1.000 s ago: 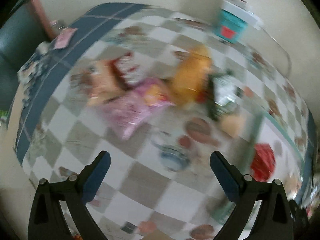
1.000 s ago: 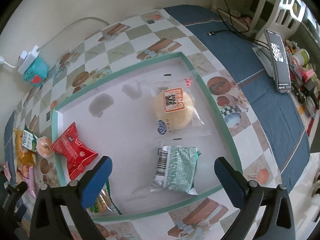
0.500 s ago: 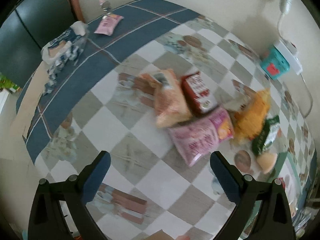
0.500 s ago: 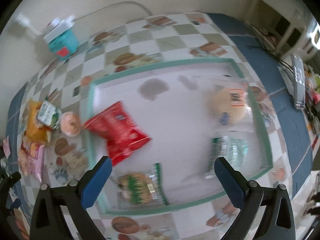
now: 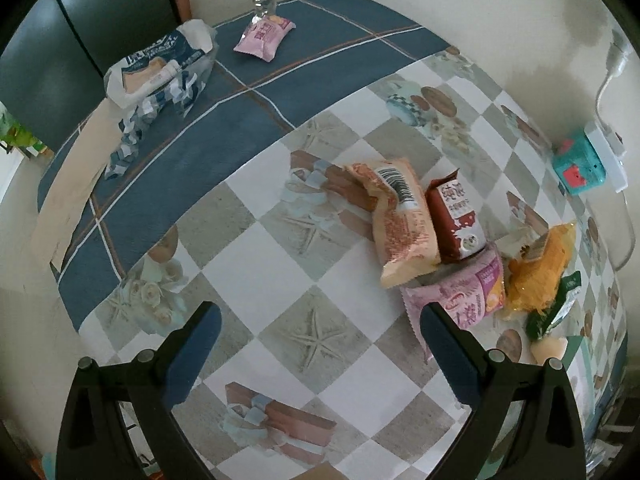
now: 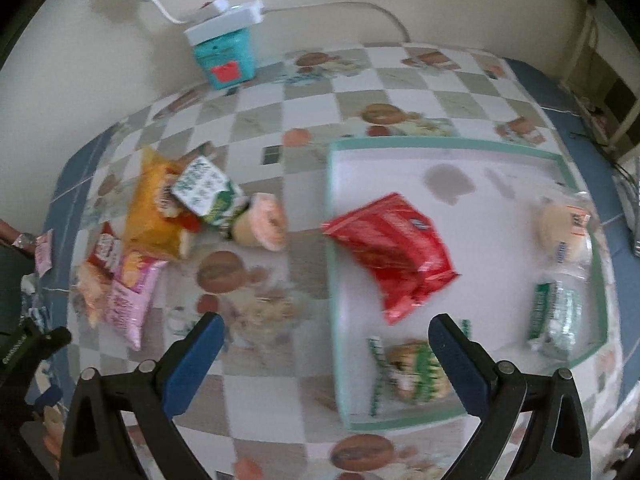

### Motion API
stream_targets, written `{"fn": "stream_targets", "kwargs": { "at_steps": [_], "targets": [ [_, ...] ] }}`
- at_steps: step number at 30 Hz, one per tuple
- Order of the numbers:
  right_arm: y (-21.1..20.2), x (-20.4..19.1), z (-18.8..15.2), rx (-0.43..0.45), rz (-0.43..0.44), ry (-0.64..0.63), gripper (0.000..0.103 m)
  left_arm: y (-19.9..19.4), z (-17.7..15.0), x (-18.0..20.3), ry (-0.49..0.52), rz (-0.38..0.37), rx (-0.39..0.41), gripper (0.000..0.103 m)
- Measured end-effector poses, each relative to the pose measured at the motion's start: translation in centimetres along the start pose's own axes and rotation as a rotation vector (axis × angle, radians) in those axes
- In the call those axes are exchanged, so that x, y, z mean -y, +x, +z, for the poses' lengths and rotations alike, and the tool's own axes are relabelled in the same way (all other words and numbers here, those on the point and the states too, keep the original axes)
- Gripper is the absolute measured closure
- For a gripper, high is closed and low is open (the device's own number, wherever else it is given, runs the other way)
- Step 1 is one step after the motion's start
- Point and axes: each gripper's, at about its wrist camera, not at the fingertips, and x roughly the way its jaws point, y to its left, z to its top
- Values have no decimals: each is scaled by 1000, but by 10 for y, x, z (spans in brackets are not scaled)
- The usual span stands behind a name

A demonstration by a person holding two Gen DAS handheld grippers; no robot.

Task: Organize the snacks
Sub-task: 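Lift both tools away from the tray back toward the snack pile, then reach the left tool to the orange-barcode pastry bag while the right tool reaches the pink roll bag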

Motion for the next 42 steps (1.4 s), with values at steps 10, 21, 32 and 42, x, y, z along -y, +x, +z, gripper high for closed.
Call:
{"fn": "stream_targets", "kwargs": {
  "at_steps": [10, 21, 32, 42],
  "targets": [
    [17, -33, 6, -5, 44, -36, 0, 14, 18, -2, -17, -22, -29, 3],
    [35, -86, 7, 11, 130, -65, 0, 29, 46, 9, -7, -49, -21, 3],
    [61, -137, 0, 40, 164, -122, 0, 43, 59, 13, 14, -63, -30, 3],
    [80, -167, -6, 51, 157, -190, 0, 57, 73, 5, 1, -81, -36, 3]
  ]
}}
